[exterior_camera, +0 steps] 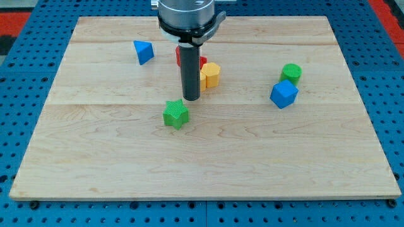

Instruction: Move red circle towards center

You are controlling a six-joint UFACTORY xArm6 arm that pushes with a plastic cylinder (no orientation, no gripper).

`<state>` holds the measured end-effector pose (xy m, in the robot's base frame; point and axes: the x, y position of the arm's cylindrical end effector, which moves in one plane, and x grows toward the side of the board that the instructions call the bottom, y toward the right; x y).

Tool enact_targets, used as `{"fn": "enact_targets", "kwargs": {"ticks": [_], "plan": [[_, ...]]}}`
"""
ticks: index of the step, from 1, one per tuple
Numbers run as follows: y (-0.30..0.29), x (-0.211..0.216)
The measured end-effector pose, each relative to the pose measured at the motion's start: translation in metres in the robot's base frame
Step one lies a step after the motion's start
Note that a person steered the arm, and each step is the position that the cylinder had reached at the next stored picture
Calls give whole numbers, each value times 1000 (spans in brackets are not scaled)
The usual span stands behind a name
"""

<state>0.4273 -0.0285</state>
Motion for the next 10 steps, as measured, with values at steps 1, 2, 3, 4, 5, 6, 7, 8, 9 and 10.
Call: {"fn": "enact_targets", "kwargs": {"ticks": [1,2,3,4,5,6,7,8,9,10], "plan": [[-24,-8],[-40,-28],[-59,-59],[-70,-88],[-62,-118],[-31,-123],[-10,-123],[21,-123],[42,-123],[54,-123]]}}
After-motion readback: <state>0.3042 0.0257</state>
